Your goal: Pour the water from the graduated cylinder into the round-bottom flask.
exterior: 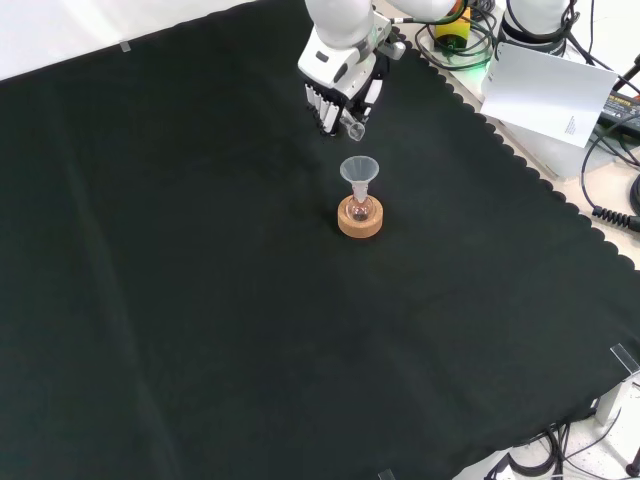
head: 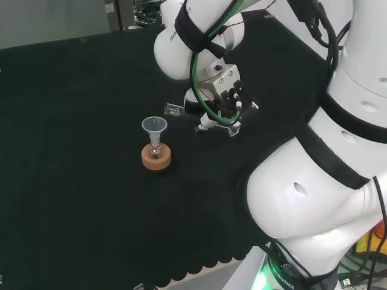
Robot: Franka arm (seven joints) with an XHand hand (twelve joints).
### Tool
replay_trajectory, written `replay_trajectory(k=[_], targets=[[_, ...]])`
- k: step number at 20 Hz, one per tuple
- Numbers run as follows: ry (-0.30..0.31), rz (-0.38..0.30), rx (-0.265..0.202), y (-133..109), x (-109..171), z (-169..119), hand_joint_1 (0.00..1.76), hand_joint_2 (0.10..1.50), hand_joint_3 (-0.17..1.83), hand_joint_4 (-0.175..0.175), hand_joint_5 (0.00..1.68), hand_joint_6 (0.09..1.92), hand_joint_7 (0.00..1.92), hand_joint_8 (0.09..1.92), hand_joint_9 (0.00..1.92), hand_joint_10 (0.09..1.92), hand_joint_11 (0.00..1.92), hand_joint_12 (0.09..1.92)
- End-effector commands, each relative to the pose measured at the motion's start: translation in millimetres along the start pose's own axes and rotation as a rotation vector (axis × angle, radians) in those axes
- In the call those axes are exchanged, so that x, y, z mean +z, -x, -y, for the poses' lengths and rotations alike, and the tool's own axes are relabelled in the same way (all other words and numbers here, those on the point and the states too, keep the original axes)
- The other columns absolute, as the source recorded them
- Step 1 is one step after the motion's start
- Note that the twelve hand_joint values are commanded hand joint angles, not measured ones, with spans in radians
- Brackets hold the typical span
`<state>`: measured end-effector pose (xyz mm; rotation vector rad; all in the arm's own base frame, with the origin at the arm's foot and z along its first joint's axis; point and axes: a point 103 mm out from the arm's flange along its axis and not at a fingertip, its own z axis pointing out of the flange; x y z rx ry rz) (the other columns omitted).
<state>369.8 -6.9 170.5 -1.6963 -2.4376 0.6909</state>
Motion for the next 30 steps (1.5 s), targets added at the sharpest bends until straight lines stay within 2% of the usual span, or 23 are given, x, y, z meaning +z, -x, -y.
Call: replay_trajectory(k=[1, 8, 18, 23, 30], targets=[[-0.037, 0.061, 0.004, -3.1, -5.1, -2.1, 1.1, 1.15, 0.0, -0.069, 0.92, 1.1, 1.19, 0.44, 1.43, 0.09, 1.34, 0.71], [-0.064, 0.12, 0.037, -3.6, -12.2, -4.2, 1.1, 1.15, 0.0, -0.067, 0.92, 1.1, 1.19, 0.44, 1.42, 0.09, 1.34, 0.71], [-0.104, 0.163, 0.065, -3.8, -17.3, -9.7, 1.09, 1.15, 0.0, -0.063, 0.92, 1.1, 1.2, 0.43, 1.43, 0.09, 1.34, 0.71], [-0.127, 0.178, 0.069, -5.2, -18.6, -11.0, 1.09, 1.15, 0.0, -0.063, 0.92, 1.1, 1.2, 0.43, 1.43, 0.09, 1.34, 0.71], [-0.115, 0.191, 0.062, -6.7, -22.8, -9.5, 1.09, 1.15, 0.0, -0.061, 0.92, 1.1, 1.2, 0.43, 1.43, 0.09, 1.33, 0.71]])
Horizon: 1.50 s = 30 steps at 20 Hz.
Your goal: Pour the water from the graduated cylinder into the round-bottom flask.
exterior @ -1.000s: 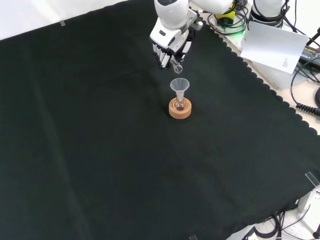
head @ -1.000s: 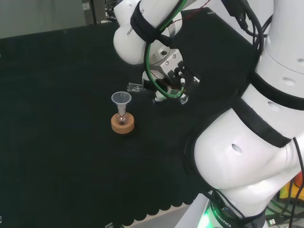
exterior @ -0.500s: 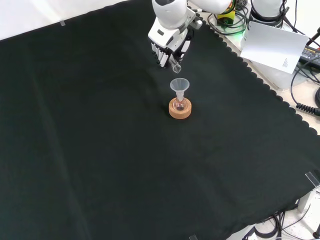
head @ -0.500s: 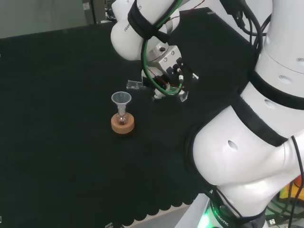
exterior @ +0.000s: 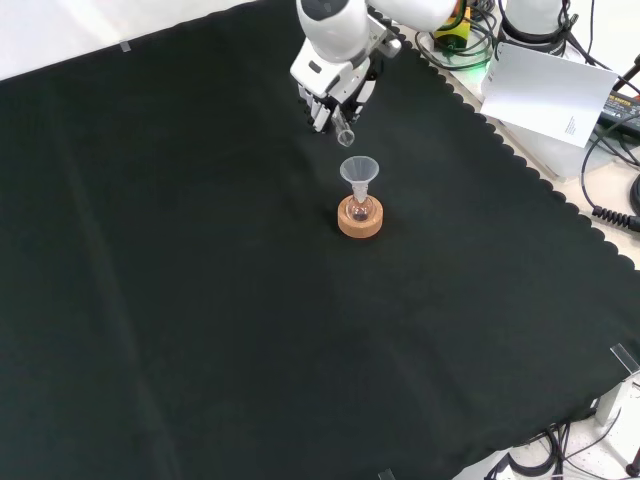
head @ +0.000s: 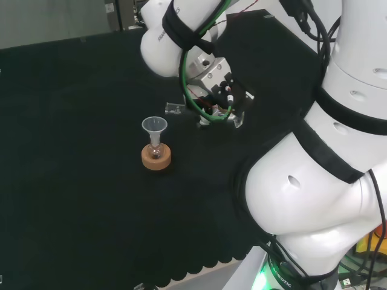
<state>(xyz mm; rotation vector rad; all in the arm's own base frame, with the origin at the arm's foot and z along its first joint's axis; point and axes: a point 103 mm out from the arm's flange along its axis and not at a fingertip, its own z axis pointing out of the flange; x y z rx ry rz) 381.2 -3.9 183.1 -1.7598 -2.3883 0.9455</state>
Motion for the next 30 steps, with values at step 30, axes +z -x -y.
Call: replay_trajectory(k=[30], targets=[[-0.017, 0.212, 0.014, -15.7, -15.7, -4.6, 1.09, 1.15, 0.0, -0.06, 0.92, 1.1, 1.2, 0.42, 1.43, 0.09, 1.33, 0.7]])
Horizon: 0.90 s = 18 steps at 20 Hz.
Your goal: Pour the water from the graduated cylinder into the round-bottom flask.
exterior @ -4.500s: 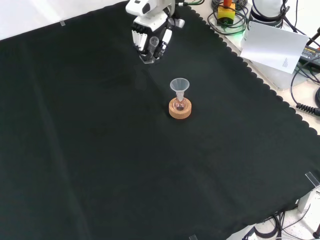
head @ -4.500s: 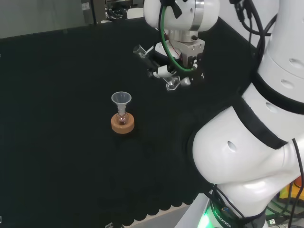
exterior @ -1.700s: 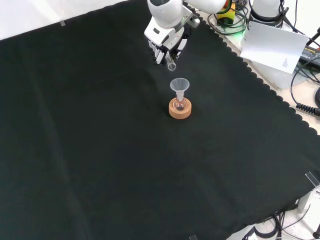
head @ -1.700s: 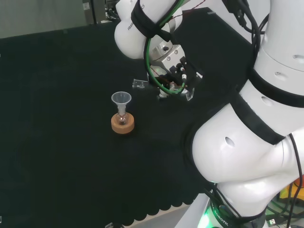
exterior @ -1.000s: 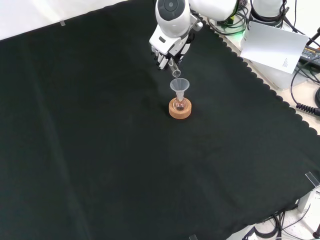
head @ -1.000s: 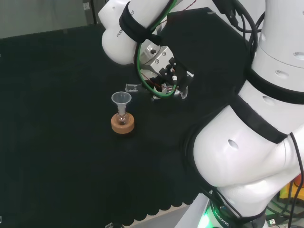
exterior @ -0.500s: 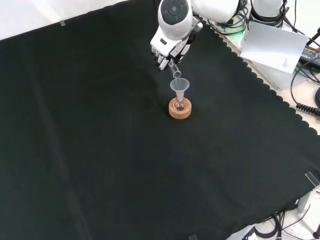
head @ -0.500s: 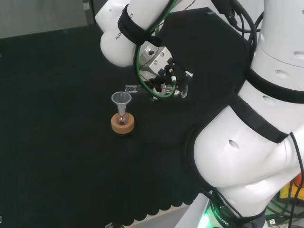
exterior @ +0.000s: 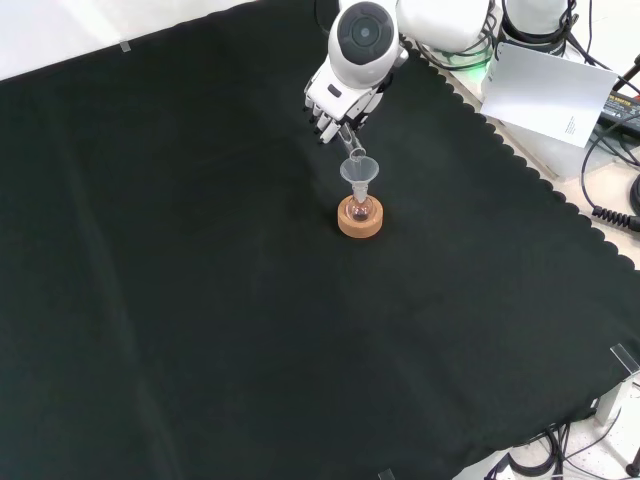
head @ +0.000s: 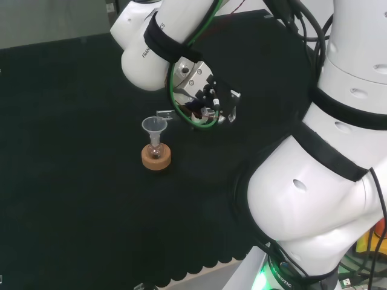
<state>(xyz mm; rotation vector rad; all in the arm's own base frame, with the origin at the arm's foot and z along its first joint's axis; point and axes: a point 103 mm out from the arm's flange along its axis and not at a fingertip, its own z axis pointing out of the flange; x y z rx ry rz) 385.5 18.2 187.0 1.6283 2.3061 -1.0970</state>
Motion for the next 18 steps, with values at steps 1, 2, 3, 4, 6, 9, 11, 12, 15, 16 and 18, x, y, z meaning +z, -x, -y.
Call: replay_trajectory(k=[1, 2, 3, 4, 6, 9, 11, 12, 15, 16, 18], targets=[[-0.003, 0.025, 0.007, 1.8, -1.1, 1.5, 1.09, 1.15, 0.0, -0.06, 0.92, 1.1, 1.2, 0.42, 1.43, 0.09, 1.33, 0.7], [-0.004, 0.029, 0.01, 2.5, -1.5, 1.9, 1.09, 1.15, 0.0, -0.061, 0.92, 1.1, 1.2, 0.42, 1.43, 0.09, 1.33, 0.7], [-0.004, 0.035, 0.011, 3.2, -2.0, 2.3, 1.09, 1.15, 0.0, -0.061, 0.92, 1.1, 1.2, 0.42, 1.43, 0.09, 1.33, 0.7], [-0.004, 0.041, 0.013, 3.8, -2.7, 2.7, 1.09, 1.15, 0.0, -0.061, 0.92, 1.1, 1.2, 0.42, 1.43, 0.09, 1.33, 0.7], [-0.002, 0.051, 0.015, 4.5, -4.2, 3.4, 1.09, 1.15, 0.0, -0.061, 0.92, 1.1, 1.2, 0.42, 1.43, 0.09, 1.33, 0.7], [-0.002, 0.065, 0.016, 4.6, -5.9, 4.2, 1.09, 1.15, 0.0, -0.061, 0.92, 1.1, 1.21, 0.42, 1.43, 0.09, 1.33, 0.7], [-0.002, 0.069, 0.017, 4.8, -6.7, 4.6, 1.09, 1.15, 0.0, -0.062, 0.92, 1.1, 1.21, 0.42, 1.43, 0.09, 1.33, 0.7], [-0.003, 0.071, 0.018, 5.0, -7.0, 4.6, 1.09, 1.15, 0.0, -0.062, 0.92, 1.1, 1.21, 0.42, 1.43, 0.09, 1.33, 0.7], [-0.004, 0.078, 0.019, 5.2, -7.4, 4.6, 1.09, 1.15, 0.0, -0.062, 0.92, 1.1, 1.21, 0.42, 1.43, 0.09, 1.33, 0.7], [-0.004, 0.081, 0.02, 5.4, -7.6, 4.9, 1.09, 1.15, 0.0, -0.062, 0.92, 1.1, 1.21, 0.42, 1.43, 0.09, 1.33, 0.7], [-0.004, 0.084, 0.022, 5.7, -7.6, 5.1, 1.09, 1.15, 0.0, -0.063, 0.92, 1.1, 1.21, 0.42, 1.43, 0.09, 1.33, 0.7]])
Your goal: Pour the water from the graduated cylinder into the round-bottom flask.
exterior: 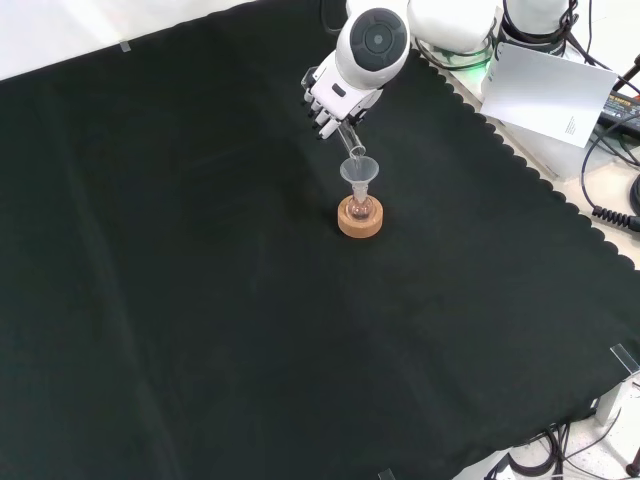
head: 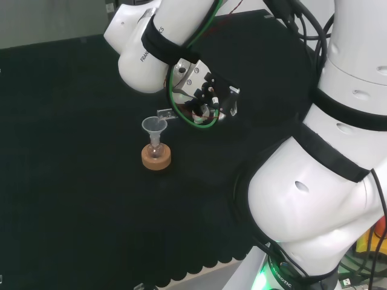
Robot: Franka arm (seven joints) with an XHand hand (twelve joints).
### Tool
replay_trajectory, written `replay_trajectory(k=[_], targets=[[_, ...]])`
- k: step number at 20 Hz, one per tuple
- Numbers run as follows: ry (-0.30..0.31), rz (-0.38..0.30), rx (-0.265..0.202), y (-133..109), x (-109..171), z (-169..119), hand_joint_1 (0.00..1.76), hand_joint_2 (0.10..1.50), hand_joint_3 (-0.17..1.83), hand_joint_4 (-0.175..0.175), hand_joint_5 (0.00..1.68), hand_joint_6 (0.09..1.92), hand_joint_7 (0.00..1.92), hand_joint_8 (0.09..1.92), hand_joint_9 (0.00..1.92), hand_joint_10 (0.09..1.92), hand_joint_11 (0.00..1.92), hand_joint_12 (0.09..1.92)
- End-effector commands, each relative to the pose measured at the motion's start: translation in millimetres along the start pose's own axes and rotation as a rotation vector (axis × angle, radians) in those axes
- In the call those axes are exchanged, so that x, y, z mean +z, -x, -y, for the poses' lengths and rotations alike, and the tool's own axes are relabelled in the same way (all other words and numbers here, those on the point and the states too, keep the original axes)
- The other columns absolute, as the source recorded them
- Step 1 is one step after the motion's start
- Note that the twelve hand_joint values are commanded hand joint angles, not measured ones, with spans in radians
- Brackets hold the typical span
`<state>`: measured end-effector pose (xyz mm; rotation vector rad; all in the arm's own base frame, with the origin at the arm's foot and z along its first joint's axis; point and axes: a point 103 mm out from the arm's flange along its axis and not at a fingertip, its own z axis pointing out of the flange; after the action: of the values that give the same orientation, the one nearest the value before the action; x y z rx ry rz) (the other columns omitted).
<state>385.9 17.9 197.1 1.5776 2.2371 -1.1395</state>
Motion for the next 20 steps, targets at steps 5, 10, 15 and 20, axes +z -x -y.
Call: replay_trajectory(k=[5, 10, 15, 20], targets=[[0.005, 0.027, 0.004, 0.3, -1.2, 0.5, 1.09, 1.15, 0.0, -0.063, 0.93, 1.1, 1.2, 0.41, 1.43, 0.09, 1.33, 0.7], [0.016, 0.05, 0.008, 1.1, -2.2, 2.2, 1.09, 1.15, 0.0, -0.063, 0.93, 1.1, 1.2, 0.41, 1.43, 0.09, 1.33, 0.7], [0.016, 0.063, 0.009, 2.3, -3.2, 3.7, 1.09, 1.15, 0.0, -0.062, 0.92, 1.1, 1.2, 0.41, 1.43, 0.09, 1.32, 0.7], [0.008, 0.076, 0.011, 4.1, -4.7, 3.6, 1.09, 1.15, 0.0, -0.061, 0.92, 1.1, 1.2, 0.41, 1.43, 0.09, 1.33, 0.7]])
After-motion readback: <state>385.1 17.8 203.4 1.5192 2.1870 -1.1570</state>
